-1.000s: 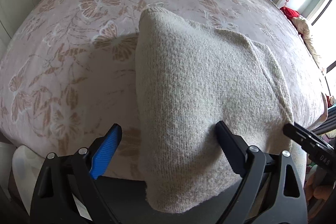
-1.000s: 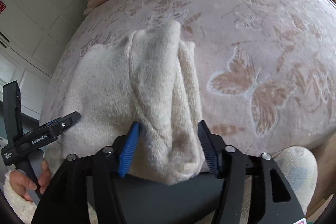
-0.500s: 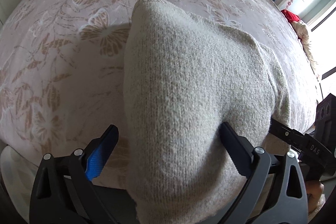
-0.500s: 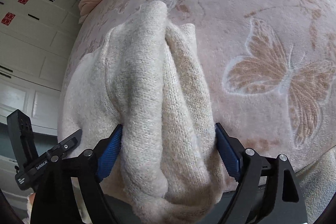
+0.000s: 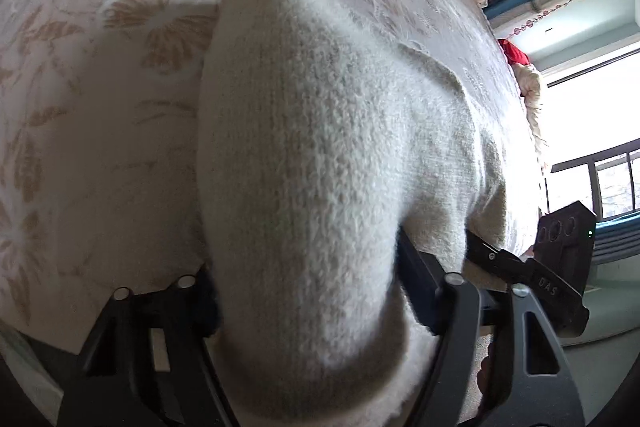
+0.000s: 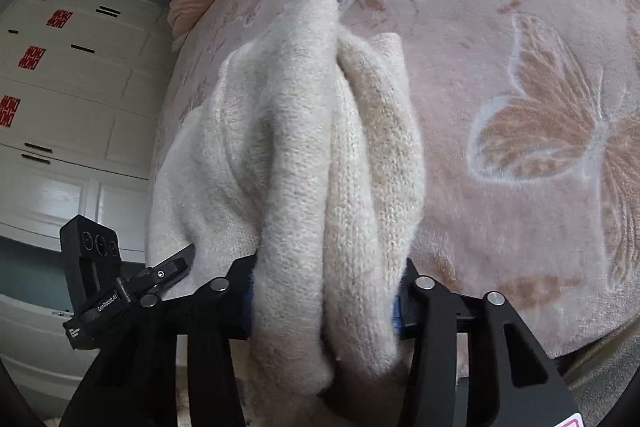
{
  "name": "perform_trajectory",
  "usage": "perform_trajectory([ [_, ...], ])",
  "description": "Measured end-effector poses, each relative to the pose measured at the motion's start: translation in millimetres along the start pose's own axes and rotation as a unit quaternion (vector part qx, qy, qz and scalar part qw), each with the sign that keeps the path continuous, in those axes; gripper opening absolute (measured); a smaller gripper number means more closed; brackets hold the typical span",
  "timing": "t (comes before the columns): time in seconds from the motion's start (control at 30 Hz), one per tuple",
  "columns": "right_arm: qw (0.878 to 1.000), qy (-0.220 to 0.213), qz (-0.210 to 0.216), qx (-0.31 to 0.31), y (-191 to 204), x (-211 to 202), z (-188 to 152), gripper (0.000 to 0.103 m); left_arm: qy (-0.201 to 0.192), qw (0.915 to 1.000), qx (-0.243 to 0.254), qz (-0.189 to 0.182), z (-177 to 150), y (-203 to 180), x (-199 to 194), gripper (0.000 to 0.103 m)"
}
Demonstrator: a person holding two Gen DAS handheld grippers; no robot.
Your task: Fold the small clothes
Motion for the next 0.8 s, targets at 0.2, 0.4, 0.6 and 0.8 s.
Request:
perform_trajectory([
  [0.2,0.999,-0.052,0.000,-0.016,21.9,-55.7,-20.3,0.035,-0.014,0.9990,0.042,0.008,-9.3,-45.1,-30.0,0.047],
  [0.4,0.987,-0.153,-0.021,-0.045,43.1,-161.2,-50.7,0.035,-0.041,0.9912,0.124,-0.023,-21.9,-129.5,-72.1,0.047],
  [0.6,0.947,-0.299,-0.033,-0.114,97.3,-280.0,-85.6,0.035,-0.134,0.9602,0.241,-0.045,-40.5,-225.9,-151.9,0.047],
  [0.8,0.891,-0.405,-0.028,-0.205,177.8,-350.5,-110.3,0.036,-0.254,0.9079,0.328,-0.060,-68.6,-283.6,-257.0,0.049],
])
Point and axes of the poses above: each gripper's, at about its wrist camera, not at the fingertips, and x roughly the way its jaws point, y to its left, z to its top, the point moved 2 cm from there along x, roughly the way its jaws point, and after that the axes turned 13 degrees about y, right-handed, at the moved point
